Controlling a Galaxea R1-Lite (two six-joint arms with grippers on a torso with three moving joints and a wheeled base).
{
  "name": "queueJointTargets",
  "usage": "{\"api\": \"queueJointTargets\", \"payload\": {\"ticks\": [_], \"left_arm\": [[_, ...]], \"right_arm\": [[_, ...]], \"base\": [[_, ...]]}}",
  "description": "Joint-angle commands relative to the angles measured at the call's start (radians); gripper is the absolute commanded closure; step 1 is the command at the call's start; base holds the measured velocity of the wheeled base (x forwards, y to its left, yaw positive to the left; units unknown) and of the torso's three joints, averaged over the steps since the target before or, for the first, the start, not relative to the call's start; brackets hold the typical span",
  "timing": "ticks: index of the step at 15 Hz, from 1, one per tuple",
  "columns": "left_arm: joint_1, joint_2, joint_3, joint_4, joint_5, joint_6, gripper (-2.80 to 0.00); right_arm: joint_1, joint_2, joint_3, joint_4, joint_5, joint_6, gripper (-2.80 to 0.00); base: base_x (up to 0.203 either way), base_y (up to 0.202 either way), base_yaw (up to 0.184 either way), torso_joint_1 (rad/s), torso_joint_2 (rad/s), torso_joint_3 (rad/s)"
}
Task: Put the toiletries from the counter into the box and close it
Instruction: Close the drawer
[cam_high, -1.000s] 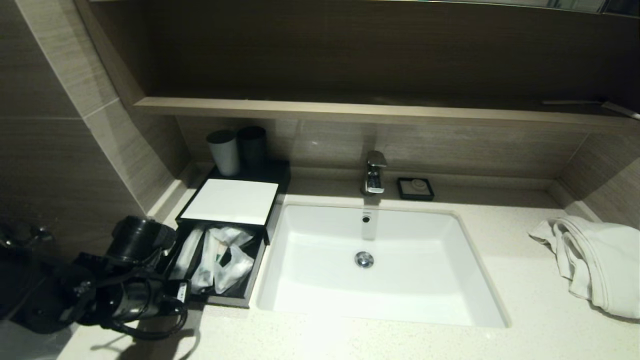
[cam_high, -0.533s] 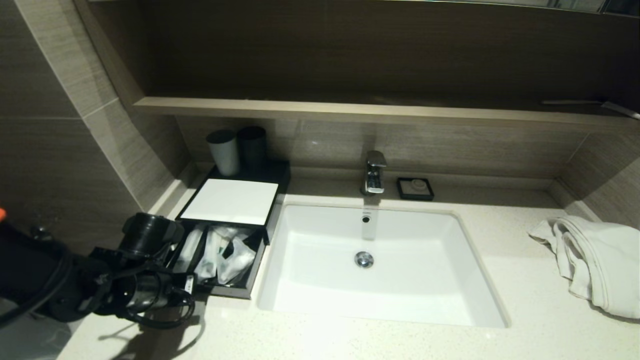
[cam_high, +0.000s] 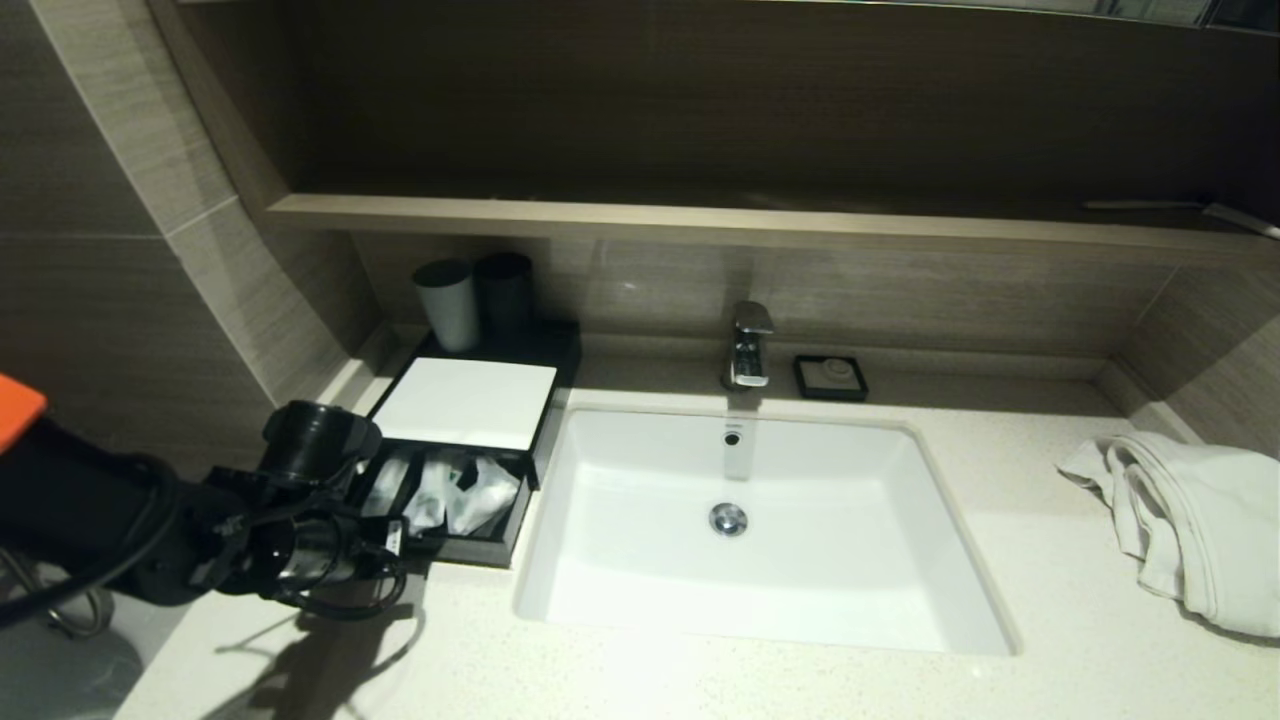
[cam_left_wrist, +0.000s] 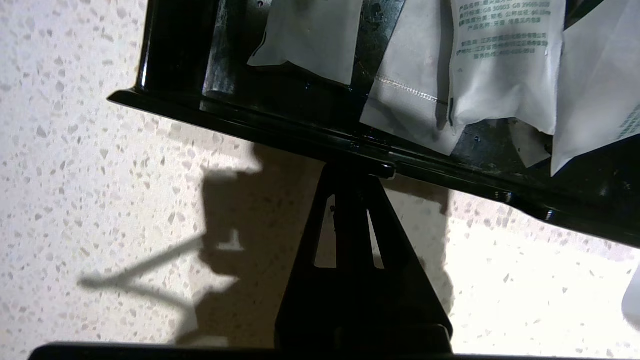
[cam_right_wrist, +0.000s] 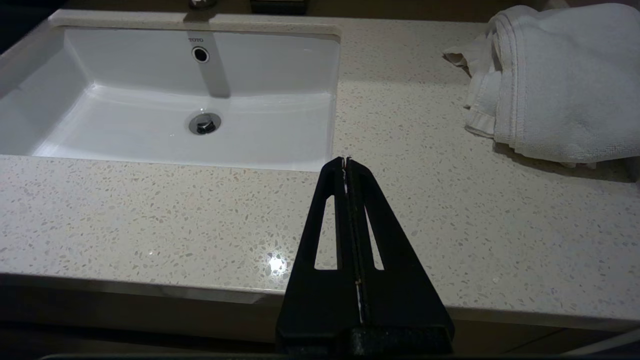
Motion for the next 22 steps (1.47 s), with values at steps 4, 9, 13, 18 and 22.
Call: {"api": "queueJointTargets", "payload": {"ticks": [4, 9, 13, 18, 22], "left_arm": [[0.0, 0.047, -0.061, -0.001, 0.001, -0.004, 0.0], [0.0, 0.077, -0.112, -0.001, 0.001, -0.008, 0.0], [0.0, 0.105, -0.148, -0.003, 0.003, -0.011, 0.0], [0.001, 0.127, -0.186, -0.007, 0.003, -0.012, 0.0], [0.008, 0.144, -0.228, -0.009, 0.004, -0.011, 0.0]], "right_arm": [[0.0, 0.0, 0.0, 0.0, 0.001, 0.0, 0.0], [0.0, 0.0, 0.0, 0.0, 0.001, 0.0, 0.0], [0.0, 0.0, 0.0, 0.0, 0.001, 0.0, 0.0], [0.0, 0.0, 0.0, 0.0, 0.001, 0.0, 0.0], [0.0, 0.0, 0.0, 0.0, 0.001, 0.0, 0.0]], "base": [[0.0, 0.0, 0.0, 0.0, 0.0, 0.0], [0.0, 0.0, 0.0, 0.0, 0.0, 0.0], [0.0, 0.0, 0.0, 0.0, 0.0, 0.0], [0.0, 0.0, 0.0, 0.0, 0.0, 0.0], [0.0, 0.0, 0.0, 0.0, 0.0, 0.0]]}}
